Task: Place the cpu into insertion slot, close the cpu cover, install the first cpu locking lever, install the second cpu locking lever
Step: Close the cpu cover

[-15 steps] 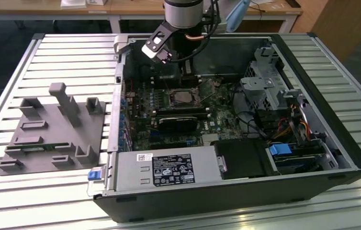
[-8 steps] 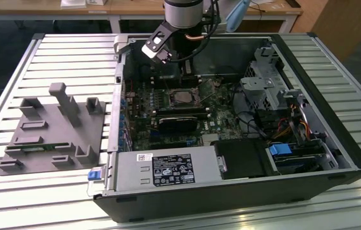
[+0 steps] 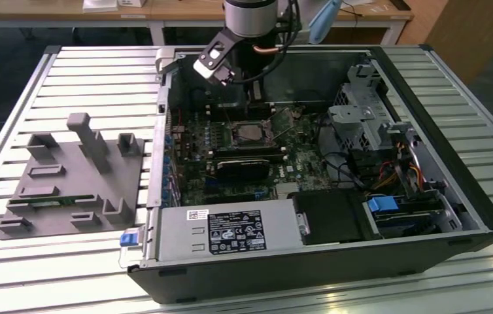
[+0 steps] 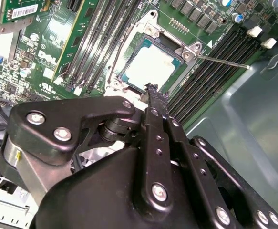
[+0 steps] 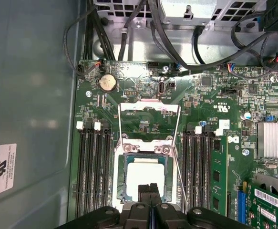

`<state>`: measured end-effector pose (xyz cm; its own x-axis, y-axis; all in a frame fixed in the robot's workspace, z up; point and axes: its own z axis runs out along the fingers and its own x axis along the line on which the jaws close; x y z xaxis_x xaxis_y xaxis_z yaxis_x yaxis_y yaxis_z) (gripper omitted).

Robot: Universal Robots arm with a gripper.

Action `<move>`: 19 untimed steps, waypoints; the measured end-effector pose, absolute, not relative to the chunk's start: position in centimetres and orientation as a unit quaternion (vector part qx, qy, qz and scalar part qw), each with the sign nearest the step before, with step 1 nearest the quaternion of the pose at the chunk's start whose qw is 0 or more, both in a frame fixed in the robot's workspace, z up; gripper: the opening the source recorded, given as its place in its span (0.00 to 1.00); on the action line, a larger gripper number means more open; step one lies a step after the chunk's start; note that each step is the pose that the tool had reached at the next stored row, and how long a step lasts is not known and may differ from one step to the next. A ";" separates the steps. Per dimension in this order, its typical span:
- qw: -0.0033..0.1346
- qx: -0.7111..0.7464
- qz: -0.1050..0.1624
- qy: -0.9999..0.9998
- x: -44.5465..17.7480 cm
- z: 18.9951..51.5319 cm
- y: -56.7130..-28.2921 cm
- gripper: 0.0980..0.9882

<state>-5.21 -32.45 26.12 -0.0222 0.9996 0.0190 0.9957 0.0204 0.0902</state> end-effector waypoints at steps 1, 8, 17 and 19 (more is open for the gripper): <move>0.025 0.699 0.039 0.714 -5.2 26.2 -32.4 0.00; 0.025 0.699 0.039 0.714 -5.0 26.2 -32.4 0.00; 0.025 0.699 0.039 0.714 -3.0 26.2 -32.4 0.00; 0.025 0.699 0.039 0.714 -2.5 26.2 -32.4 0.00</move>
